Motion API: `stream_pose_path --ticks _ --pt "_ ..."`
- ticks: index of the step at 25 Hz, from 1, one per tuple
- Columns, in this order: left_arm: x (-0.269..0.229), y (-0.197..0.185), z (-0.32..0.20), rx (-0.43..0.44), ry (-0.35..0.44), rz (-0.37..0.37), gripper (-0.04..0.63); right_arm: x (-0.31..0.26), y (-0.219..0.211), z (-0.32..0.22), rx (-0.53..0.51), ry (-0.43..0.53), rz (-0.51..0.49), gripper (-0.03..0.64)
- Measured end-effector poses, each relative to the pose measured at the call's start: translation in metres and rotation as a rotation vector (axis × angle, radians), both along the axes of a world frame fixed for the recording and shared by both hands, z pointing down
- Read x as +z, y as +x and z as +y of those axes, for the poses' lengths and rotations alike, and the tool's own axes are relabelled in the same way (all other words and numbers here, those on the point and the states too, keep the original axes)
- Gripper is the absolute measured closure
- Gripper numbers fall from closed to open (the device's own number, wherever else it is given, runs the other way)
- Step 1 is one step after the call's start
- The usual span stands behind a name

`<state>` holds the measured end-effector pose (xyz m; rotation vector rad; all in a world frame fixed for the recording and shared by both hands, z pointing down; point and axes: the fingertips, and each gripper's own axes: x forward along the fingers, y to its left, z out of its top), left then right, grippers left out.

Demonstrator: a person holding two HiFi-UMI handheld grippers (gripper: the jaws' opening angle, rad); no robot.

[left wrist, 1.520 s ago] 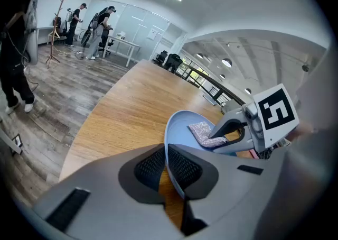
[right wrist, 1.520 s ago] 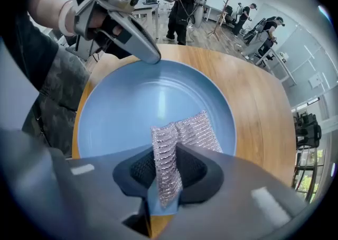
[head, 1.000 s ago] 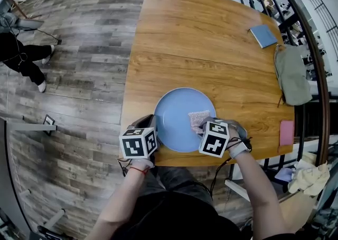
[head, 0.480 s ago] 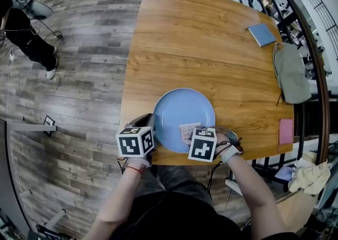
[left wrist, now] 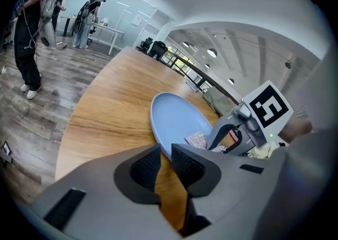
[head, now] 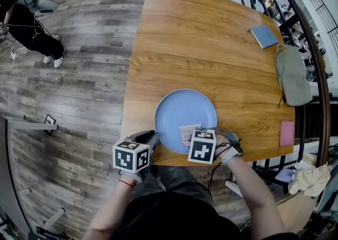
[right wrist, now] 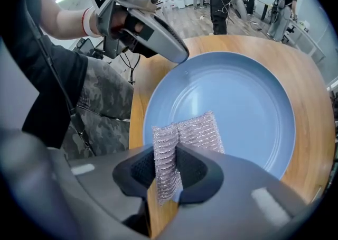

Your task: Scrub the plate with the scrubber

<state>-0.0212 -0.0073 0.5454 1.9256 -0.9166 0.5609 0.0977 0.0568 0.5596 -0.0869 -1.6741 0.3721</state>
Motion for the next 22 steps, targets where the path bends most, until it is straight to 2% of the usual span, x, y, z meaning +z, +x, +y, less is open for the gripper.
stream_pose_path --ticks 3,11,14,22 --pt "0.001 0.004 0.004 -0.001 -0.012 0.033 0.537 -0.001 -0.010 0.004 -0.040 -0.002 -0.018 0.523" --pt "0.001 0.006 0.003 0.024 -0.015 0.050 0.540 0.001 -0.050 0.000 -0.161 -0.010 -0.060 0.523" --pt "0.001 0.007 0.003 0.038 -0.012 0.036 0.540 0.000 -0.062 -0.013 -0.156 0.005 -0.080 0.523" --pt "0.002 0.008 0.002 0.049 -0.026 0.020 0.540 0.004 -0.069 -0.066 -0.087 0.145 -0.085 0.523"
